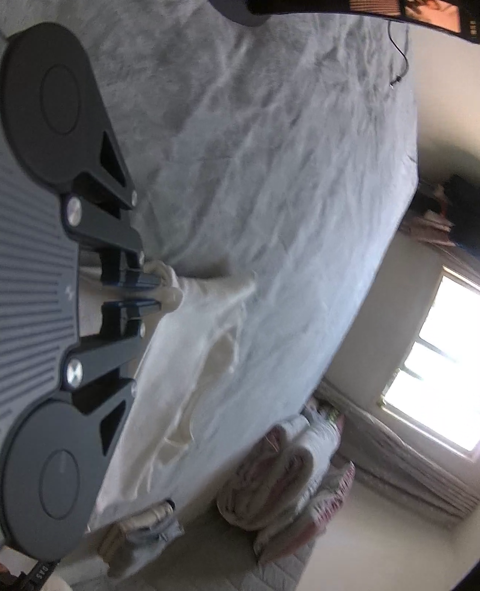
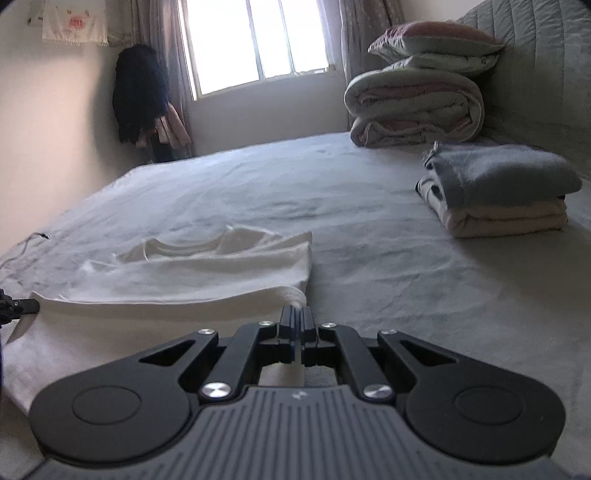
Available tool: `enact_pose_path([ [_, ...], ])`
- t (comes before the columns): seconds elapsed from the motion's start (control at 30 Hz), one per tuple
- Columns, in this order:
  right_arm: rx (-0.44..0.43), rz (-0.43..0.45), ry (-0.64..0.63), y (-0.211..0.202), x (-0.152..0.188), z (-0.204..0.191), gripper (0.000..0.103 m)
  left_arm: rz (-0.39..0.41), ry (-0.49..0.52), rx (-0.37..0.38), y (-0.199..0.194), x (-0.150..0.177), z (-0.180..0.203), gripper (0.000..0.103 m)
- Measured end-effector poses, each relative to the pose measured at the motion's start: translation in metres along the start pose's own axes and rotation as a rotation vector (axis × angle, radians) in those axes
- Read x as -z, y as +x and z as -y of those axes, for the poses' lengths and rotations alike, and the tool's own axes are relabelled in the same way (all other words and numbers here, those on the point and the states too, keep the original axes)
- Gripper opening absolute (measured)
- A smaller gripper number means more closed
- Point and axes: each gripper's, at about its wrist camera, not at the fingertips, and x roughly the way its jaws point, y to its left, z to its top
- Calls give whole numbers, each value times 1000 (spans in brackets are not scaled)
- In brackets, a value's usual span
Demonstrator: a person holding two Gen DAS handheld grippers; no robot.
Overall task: Fold clothes
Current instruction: 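Move both grippers to the folded shirt's hem edge and open them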
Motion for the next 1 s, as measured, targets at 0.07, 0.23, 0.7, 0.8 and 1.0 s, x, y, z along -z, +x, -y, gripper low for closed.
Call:
enact_pose_path([
  [0.07, 15, -24, -5, 3, 2, -2, 3, -28, 9, -33, 7, 3, 0, 7],
  [0.23, 44, -67, -6, 6, 4, -7, 14, -10, 34, -89, -2, 2, 7, 13],
  [0.7, -30, -87, -98, -13, 7, -36, 42, -124, 260, 84, -11, 32, 41, 26],
  [0.8, -6, -131, -112, -9, 14, -31, 42, -146, 251, 85, -15, 33, 33, 26],
  [1.0, 14, -162, -62, -20, 16, -12, 42, -158, 188, 99, -35, 27, 13, 27],
])
